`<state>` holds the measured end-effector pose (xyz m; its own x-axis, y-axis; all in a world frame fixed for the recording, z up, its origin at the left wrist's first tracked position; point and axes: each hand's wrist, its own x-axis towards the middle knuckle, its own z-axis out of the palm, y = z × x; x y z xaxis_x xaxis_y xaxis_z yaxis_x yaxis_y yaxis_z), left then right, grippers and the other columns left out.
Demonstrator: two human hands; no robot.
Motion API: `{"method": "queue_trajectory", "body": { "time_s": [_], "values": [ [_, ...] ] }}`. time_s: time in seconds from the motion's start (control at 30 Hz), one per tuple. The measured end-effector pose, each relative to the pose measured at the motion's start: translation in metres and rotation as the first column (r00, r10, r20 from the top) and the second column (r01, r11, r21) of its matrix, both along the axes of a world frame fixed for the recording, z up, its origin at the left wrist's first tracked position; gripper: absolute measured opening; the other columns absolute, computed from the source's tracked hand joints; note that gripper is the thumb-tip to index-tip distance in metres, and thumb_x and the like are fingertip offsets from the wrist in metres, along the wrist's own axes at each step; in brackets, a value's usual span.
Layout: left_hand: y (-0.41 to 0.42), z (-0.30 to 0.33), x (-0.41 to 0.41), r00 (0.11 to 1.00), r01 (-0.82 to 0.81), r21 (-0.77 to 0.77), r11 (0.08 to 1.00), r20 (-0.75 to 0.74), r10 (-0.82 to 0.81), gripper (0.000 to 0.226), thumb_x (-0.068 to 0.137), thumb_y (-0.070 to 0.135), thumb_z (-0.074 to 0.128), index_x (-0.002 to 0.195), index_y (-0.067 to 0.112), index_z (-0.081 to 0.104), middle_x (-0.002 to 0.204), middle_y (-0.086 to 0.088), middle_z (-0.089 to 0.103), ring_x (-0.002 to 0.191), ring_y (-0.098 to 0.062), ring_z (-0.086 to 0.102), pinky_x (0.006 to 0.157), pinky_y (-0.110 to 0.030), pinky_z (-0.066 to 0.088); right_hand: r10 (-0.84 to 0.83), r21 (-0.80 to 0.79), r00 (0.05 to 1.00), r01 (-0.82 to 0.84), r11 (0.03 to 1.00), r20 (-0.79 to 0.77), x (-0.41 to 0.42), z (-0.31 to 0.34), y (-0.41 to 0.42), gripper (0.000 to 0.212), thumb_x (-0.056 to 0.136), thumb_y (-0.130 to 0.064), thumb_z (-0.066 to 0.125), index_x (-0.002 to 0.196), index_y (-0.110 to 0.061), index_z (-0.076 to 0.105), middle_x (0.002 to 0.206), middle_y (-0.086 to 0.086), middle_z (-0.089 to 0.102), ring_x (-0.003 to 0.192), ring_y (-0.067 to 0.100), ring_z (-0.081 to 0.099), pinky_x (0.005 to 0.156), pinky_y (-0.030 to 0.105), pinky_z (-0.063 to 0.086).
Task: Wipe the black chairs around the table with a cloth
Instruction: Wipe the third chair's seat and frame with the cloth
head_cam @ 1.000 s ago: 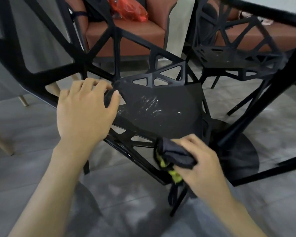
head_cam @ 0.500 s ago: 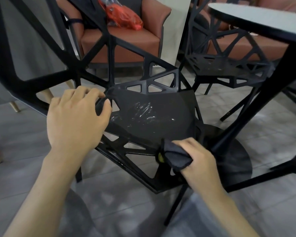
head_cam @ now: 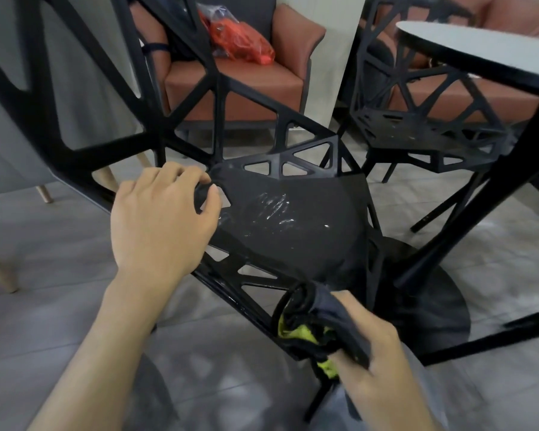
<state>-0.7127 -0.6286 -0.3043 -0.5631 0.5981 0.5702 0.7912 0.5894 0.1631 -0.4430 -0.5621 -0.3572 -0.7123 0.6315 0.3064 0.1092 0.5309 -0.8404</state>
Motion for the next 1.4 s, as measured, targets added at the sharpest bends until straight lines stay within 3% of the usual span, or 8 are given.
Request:
{"method": "queue_trajectory", "body": {
  "time_s": [0.07, 0.37, 0.67, 0.8, 0.9, 1.07, 1.23, 1.4],
  "values": [
    [0.0, 0.0, 0.0, 1.0, 0.004, -0.001, 1.0, 0.001, -0.004, 0.03, 0.104, 0.042, 0.049, 0.112, 0.022, 0.071, 0.108, -0.002, 0.07, 0.098, -0.029, 0.063, 0.084, -0.047, 0.047, -0.024, 0.277, 0.997, 0.003, 0.961, 0.071, -0.007, 0.001, -0.011, 0.016, 0.089, -0.028, 0.071, 0.103, -0.035, 0.068, 0.092, -0.017, 0.064, 0.086, 0.011, 0.063, 0.07, 0.041, 0.052],
    [0.002, -0.002, 0.001, 1.0, 0.007, 0.076, 0.997, 0.007, -0.008, 0.022, 0.103, 0.038, 0.053, 0.105, 0.024, 0.07, 0.102, 0.003, 0.069, 0.091, -0.026, 0.061, 0.081, -0.044, 0.045, -0.343, 0.65, 0.802, -0.073, 0.757, 0.489, -0.076, -0.02, 0.087, 0.037, 0.075, -0.022, 0.072, 0.108, -0.035, 0.058, 0.099, -0.008, 0.054, 0.091, 0.023, 0.059, 0.063, 0.035, 0.048],
    [-0.017, 0.017, -0.014, 0.966, 0.205, 0.293, 0.934, 0.093, -0.241, 0.016, 0.104, 0.024, 0.057, 0.115, 0.022, 0.069, 0.103, 0.01, 0.068, 0.099, -0.012, 0.062, 0.086, -0.034, 0.052, 0.04, 0.499, 0.818, -0.389, 0.775, 0.575, -0.173, -0.027, 0.089, 0.034, 0.093, -0.03, 0.064, 0.123, -0.02, 0.052, 0.117, 0.002, 0.046, 0.106, 0.029, 0.047, 0.083, 0.049, 0.05],
    [-0.026, 0.041, -0.056, 0.969, 0.246, 0.168, 0.955, -0.08, -0.235, 0.018, 0.105, 0.024, 0.056, 0.114, 0.02, 0.071, 0.098, 0.007, 0.07, 0.095, -0.015, 0.062, 0.083, -0.039, 0.054, 0.007, 0.531, 0.786, -0.424, 0.734, 0.618, -0.126, -0.02, 0.105, 0.03, 0.09, -0.042, 0.065, 0.117, -0.031, 0.058, 0.111, -0.008, 0.044, 0.108, 0.021, 0.048, 0.084, 0.043, 0.049],
    [-0.014, 0.043, -0.07, 0.959, 0.251, 0.244, 0.937, 0.067, -0.274, 0.025, 0.108, 0.035, 0.047, 0.112, 0.024, 0.069, 0.096, 0.009, 0.068, 0.095, -0.013, 0.06, 0.081, -0.04, 0.052, -0.017, 0.538, 0.8, -0.387, 0.749, 0.599, -0.117, -0.024, 0.106, 0.029, 0.093, -0.039, 0.063, 0.12, -0.032, 0.054, 0.114, -0.009, 0.043, 0.111, 0.021, 0.048, 0.085, 0.042, 0.047],
    [-0.003, 0.036, -0.073, 0.995, 0.035, 0.168, 0.985, 0.089, -0.051, 0.031, 0.108, 0.042, 0.042, 0.098, 0.025, 0.065, 0.085, 0.01, 0.061, 0.087, -0.014, 0.054, 0.067, -0.035, 0.046, -0.109, 0.697, 0.818, -0.403, 0.592, 0.565, -0.192, -0.044, 0.092, 0.05, 0.096, -0.026, 0.063, 0.134, -0.02, 0.033, 0.131, 0.007, 0.042, 0.116, 0.034, 0.048, 0.087, 0.047, 0.044],
    [-0.001, 0.034, -0.076, 0.999, -0.006, 0.026, 1.0, 0.036, 0.005, 0.027, 0.104, 0.04, 0.046, 0.103, 0.026, 0.069, 0.098, 0.008, 0.068, 0.094, -0.019, 0.06, 0.078, -0.043, 0.054, -0.067, 0.768, 0.884, -0.362, 0.528, 0.463, -0.29, -0.048, 0.09, 0.053, 0.088, -0.032, 0.075, 0.133, -0.018, 0.05, 0.126, 0.011, 0.054, 0.113, 0.035, 0.056, 0.083, 0.048, 0.05],
    [0.0, 0.032, -0.078, 0.997, -0.066, -0.043, 0.997, 0.039, 0.068, 0.024, 0.101, 0.046, 0.047, 0.099, 0.032, 0.067, 0.099, 0.011, 0.065, 0.095, -0.015, 0.057, 0.078, -0.035, 0.051, -0.104, 0.712, 0.884, -0.292, 0.639, 0.456, -0.325, -0.045, 0.152, 0.048, 0.089, -0.023, 0.068, 0.132, -0.02, 0.048, 0.123, 0.011, 0.052, 0.114, 0.037, 0.054, 0.08, 0.048, 0.049]
  ]
}}
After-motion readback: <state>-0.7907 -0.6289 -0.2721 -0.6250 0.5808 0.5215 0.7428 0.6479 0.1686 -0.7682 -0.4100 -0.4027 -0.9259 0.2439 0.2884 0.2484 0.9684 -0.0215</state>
